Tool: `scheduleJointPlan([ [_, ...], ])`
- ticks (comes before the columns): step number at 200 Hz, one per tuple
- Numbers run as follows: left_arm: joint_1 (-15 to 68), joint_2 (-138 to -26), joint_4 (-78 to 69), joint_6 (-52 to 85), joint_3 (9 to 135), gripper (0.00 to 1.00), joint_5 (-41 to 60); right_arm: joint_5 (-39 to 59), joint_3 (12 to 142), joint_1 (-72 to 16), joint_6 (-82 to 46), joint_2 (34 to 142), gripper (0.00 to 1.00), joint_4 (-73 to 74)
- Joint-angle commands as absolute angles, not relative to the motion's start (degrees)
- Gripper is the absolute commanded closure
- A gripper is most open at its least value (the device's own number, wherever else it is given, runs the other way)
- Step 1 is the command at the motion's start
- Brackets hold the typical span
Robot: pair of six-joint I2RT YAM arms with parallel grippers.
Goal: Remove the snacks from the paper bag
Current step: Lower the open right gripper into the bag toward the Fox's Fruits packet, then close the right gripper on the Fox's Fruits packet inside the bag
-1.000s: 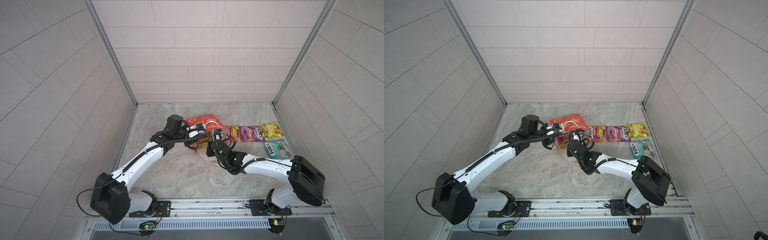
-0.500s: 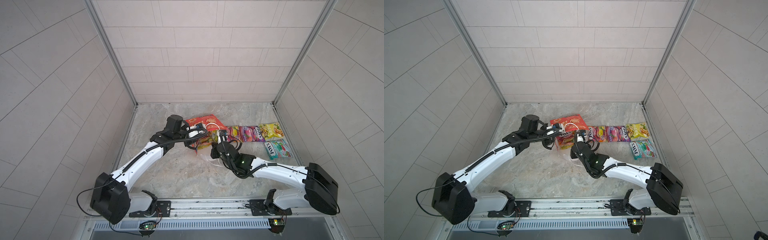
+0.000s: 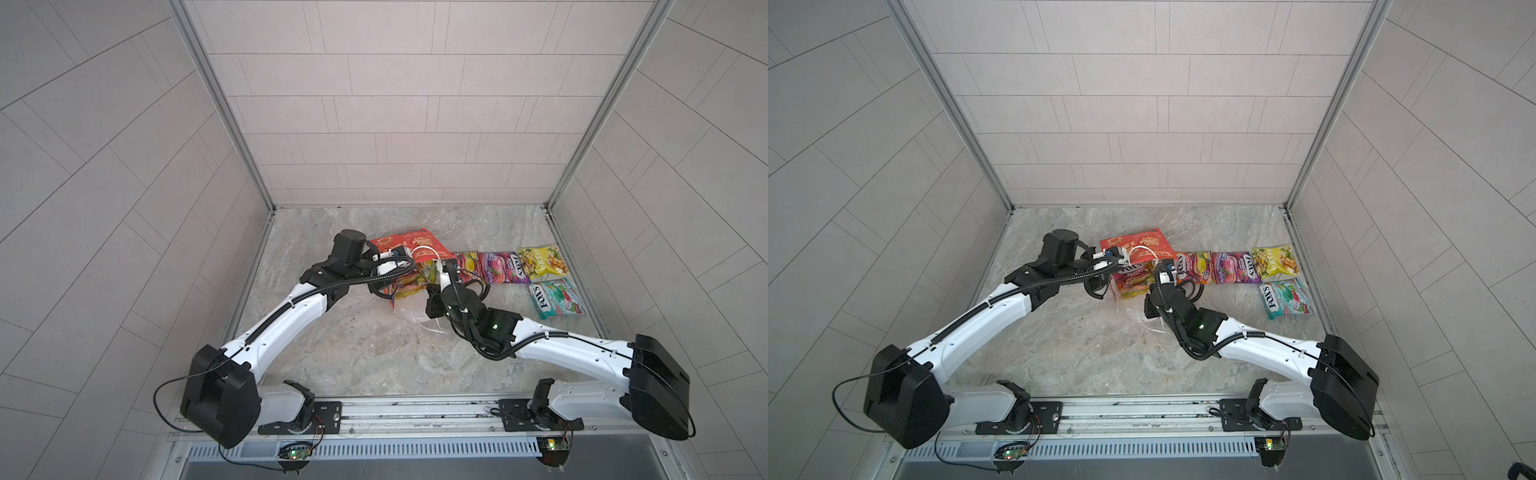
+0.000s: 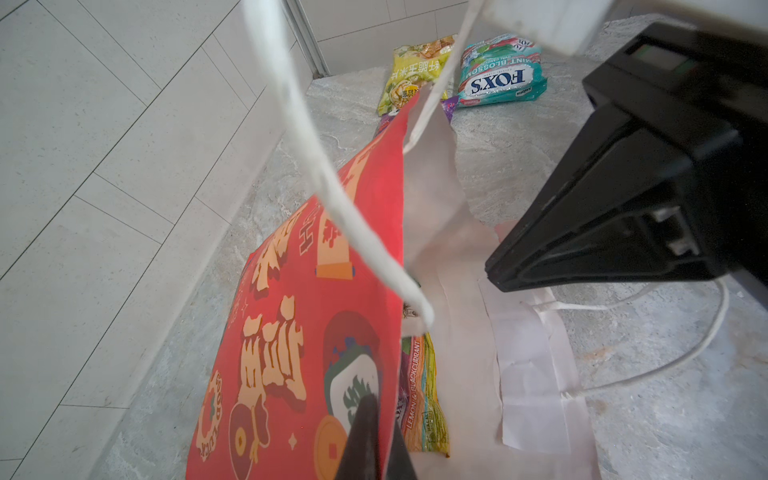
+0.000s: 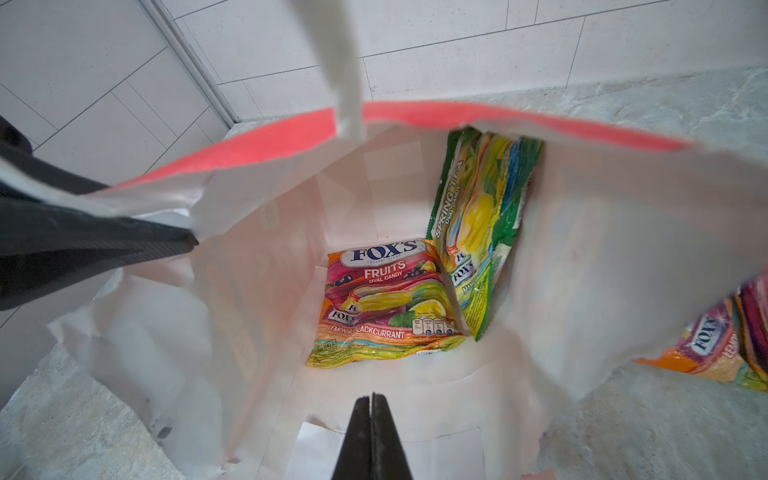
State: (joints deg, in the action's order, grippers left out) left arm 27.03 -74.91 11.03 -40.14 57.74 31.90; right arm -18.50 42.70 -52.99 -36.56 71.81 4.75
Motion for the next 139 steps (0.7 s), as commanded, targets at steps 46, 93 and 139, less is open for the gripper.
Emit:
scheduleJointPlan([
  [46,26.81,-74.97,11.16,-40.57,59.29,1.00,32.68,-18.45,41.57,-53.18,-35.58,70.71,0.89,4.90],
  [93,26.89,-74.62,11.00,-40.39,59.15,1.00,33.20,-12.33,44.16,-52.83,-42.45,78.09,0.61,5.18],
  [139,27.00,-74.68,10.82,-40.19,59.11,1.00,34.59,-10.01,45.09,-51.86,-55.77,83.49,0.53,7.87],
])
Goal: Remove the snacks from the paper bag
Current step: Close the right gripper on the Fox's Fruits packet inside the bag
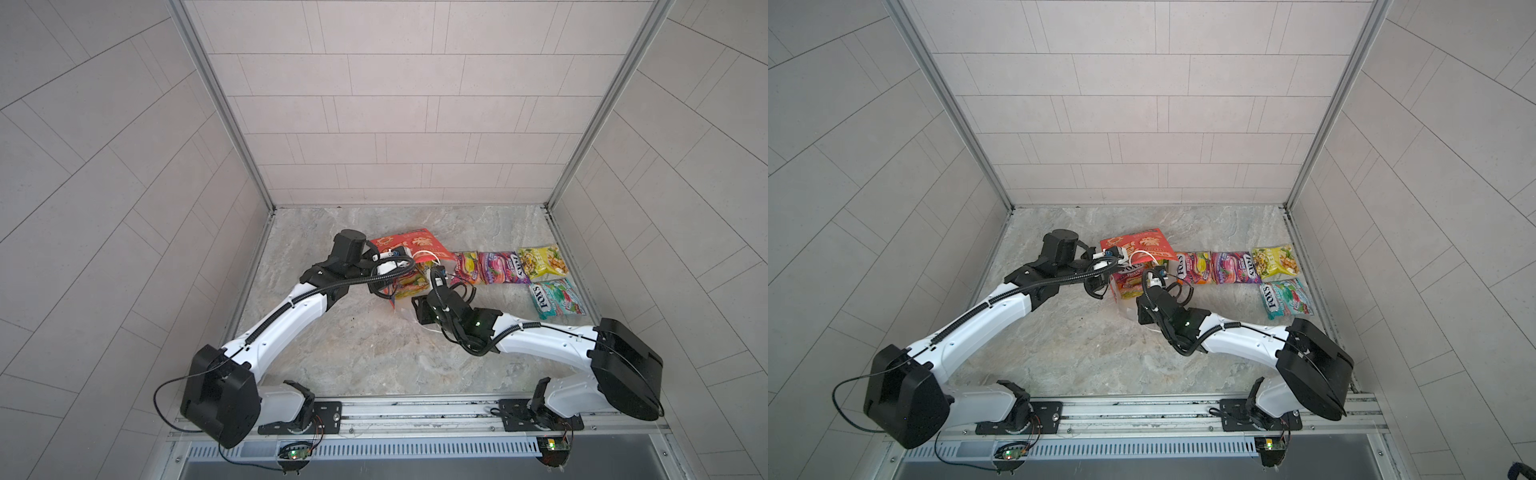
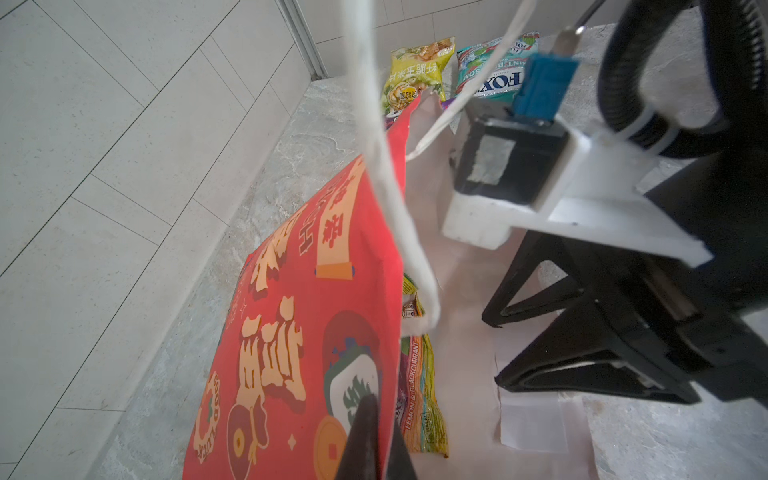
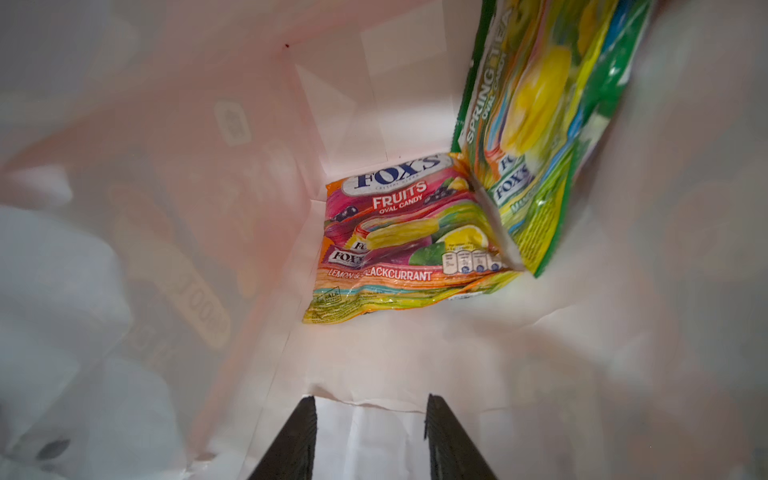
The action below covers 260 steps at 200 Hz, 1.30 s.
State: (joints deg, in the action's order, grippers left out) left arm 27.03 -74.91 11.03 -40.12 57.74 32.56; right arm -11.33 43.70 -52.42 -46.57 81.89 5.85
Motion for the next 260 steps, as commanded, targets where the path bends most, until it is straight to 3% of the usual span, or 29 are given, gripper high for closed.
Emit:
scheduleJointPlan([
  [1,27.03,-74.70,10.82,-40.18,59.09,1.00,34.65,-10.02,45.13,-51.86,-56.10,83.58,0.53,7.98],
  [107,27.36,-74.27,10.64,-39.91,59.10,1.00,34.82,-5.67,51.68,-51.07,-84.28,95.31,0.35,8.27],
  [188,27.42,-74.07,10.61,-40.17,58.90,1.00,34.33,-12.73,51.23,-51.02,-92.47,96.66,0.34,8.93],
  [260,27.44,-73.56,10.71,-40.34,58.67,1.00,34.00,-20.30,51.25,-50.80,-96.92,99.83,0.40,13.61],
])
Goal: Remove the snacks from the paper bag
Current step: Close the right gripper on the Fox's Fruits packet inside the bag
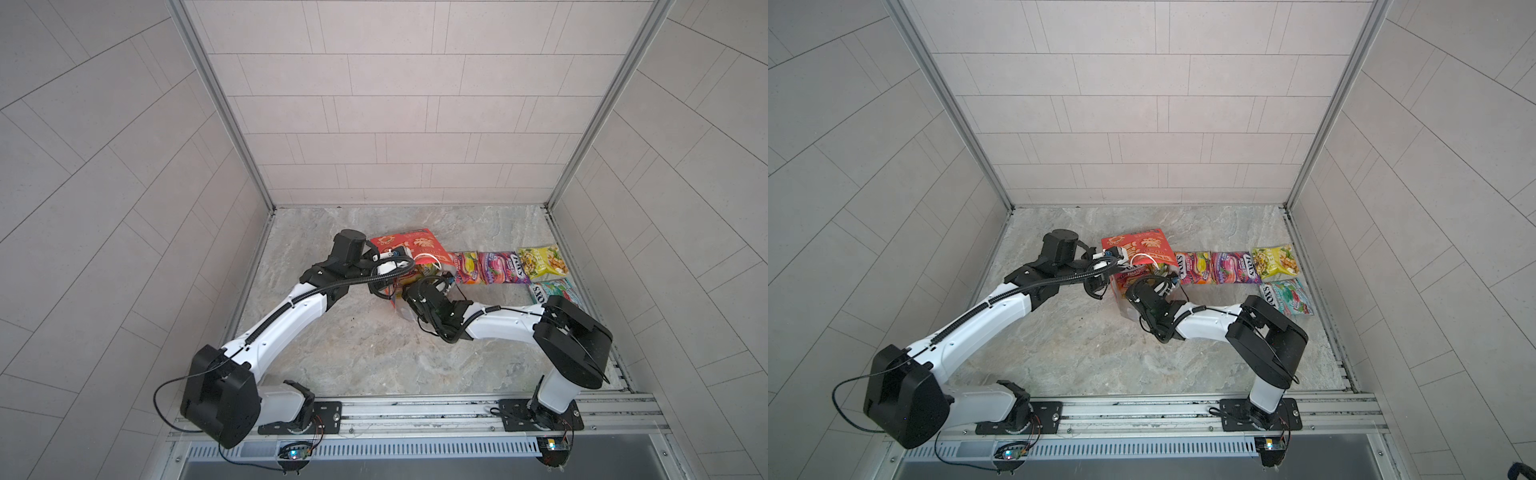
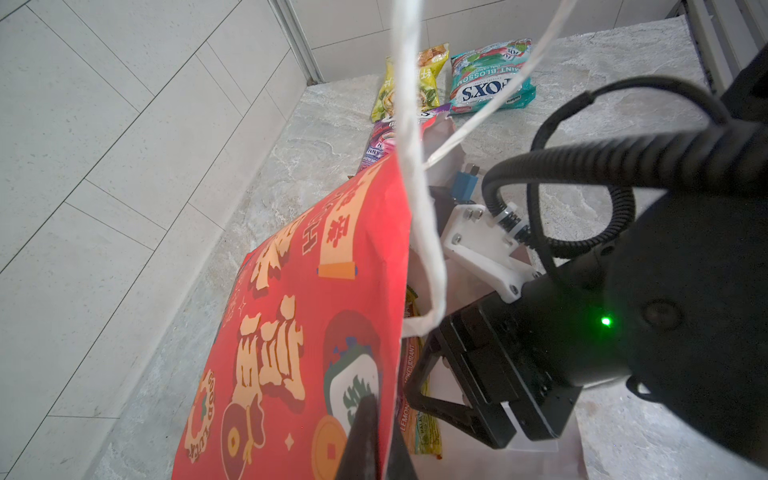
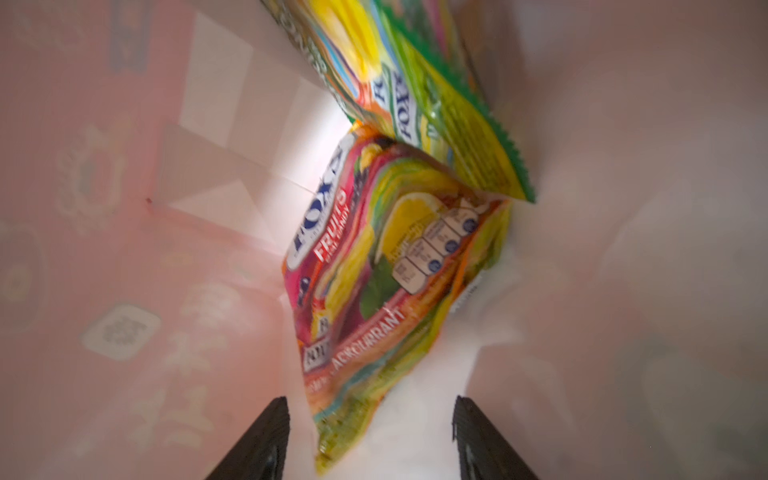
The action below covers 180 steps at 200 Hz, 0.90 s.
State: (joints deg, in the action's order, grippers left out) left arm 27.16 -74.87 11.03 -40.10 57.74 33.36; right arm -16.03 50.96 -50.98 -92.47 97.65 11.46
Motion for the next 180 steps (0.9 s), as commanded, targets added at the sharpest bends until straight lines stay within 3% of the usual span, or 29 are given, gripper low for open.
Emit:
scheduleJointPlan([
  [1,27.43,-73.61,10.72,-40.34,58.69,1.00,34.01,-20.26,51.33,-50.80,-96.93,99.97,0.40,13.62],
  [50,27.42,-73.59,10.55,-40.43,58.58,1.00,33.77,-18.05,52.83,-50.62,-100.31,105.66,0.57,18.12],
  [74,27.42,-73.45,10.55,-40.43,58.54,1.00,33.71,-18.71,53.12,-50.67,-99.77,105.23,0.70,17.94],
  [111,27.40,-73.48,10.55,-40.53,58.54,1.00,33.37,-18.99,52.90,-50.57,-97.34,103.18,0.82,17.89],
  [180,27.39,-73.62,10.85,-39.70,58.89,1.00,31.49,-19.31,49.70,-50.67,-93.36,98.86,0.93,20.47],
])
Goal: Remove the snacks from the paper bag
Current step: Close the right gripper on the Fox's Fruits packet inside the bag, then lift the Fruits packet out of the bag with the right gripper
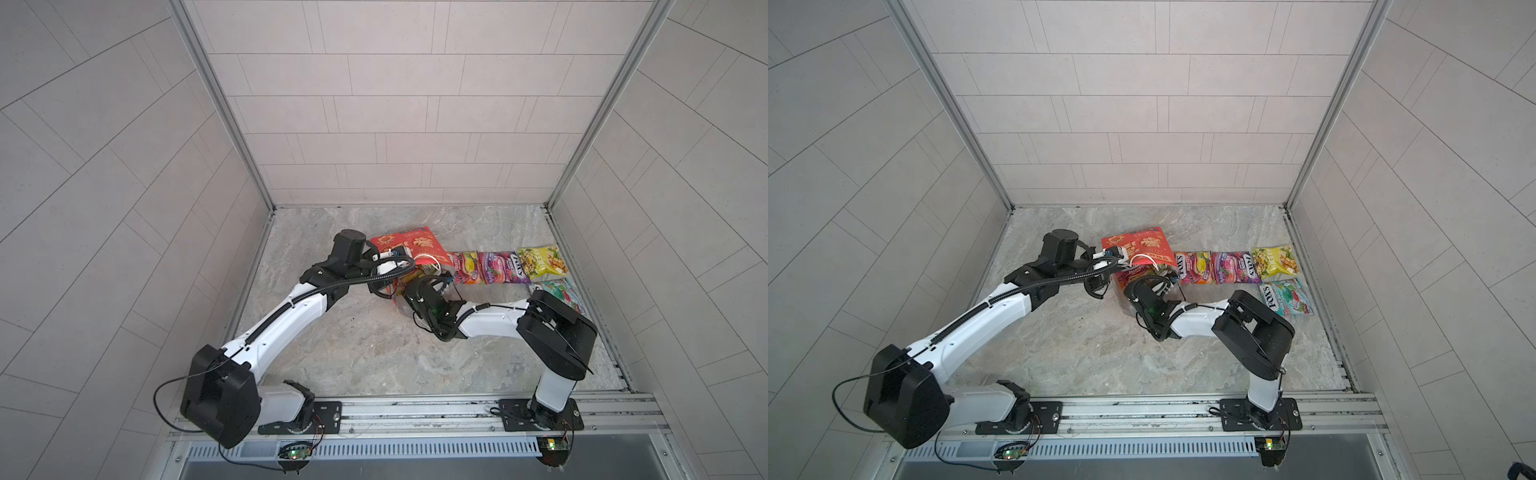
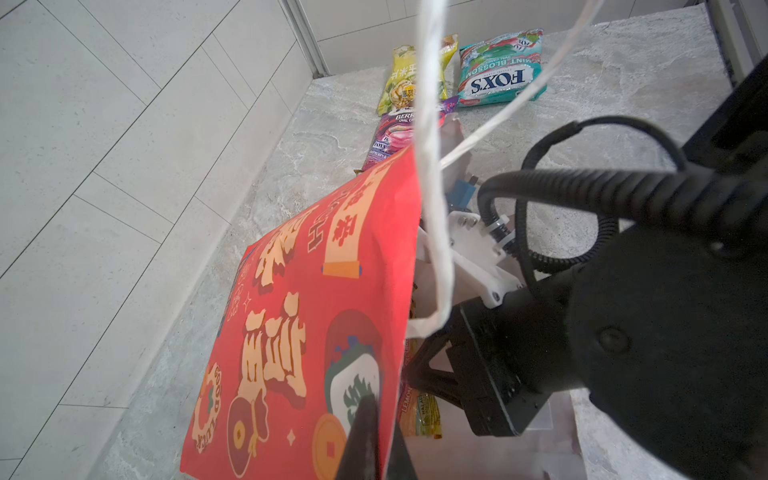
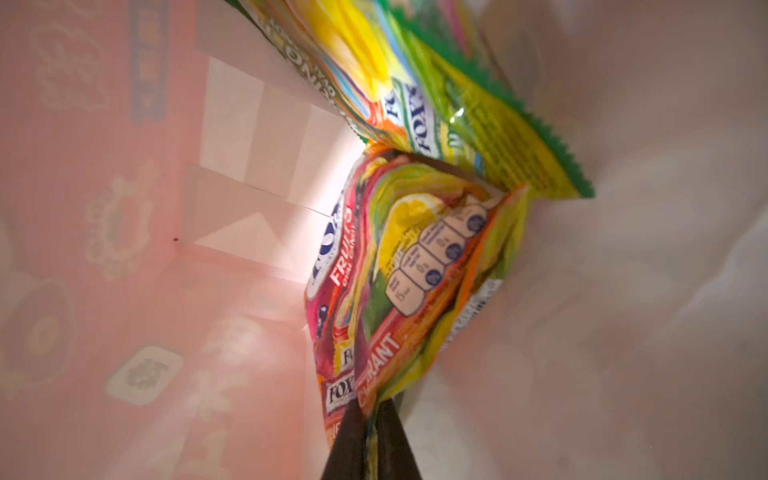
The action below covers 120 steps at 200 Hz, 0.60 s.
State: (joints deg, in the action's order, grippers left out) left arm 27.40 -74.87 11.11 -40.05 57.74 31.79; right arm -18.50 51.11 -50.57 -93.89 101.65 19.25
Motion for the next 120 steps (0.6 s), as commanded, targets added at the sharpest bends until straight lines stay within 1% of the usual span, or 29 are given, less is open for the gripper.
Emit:
scheduleJointPlan([
  [1,27.36,-73.59,10.83,-39.71,58.89,1.00,31.48,-19.28,49.68,-50.65,-93.26,98.83,0.94,20.47],
  [45,27.34,-73.89,11.08,-39.32,59.24,1.00,29.75,-19.30,46.76,-50.68,-91.50,95.68,1.00,20.45],
  [120,27.34,-74.72,9.82,-37.50,59.72,1.00,24.72,-16.14,44.81,-50.89,-76.71,86.56,1.00,19.00],
])
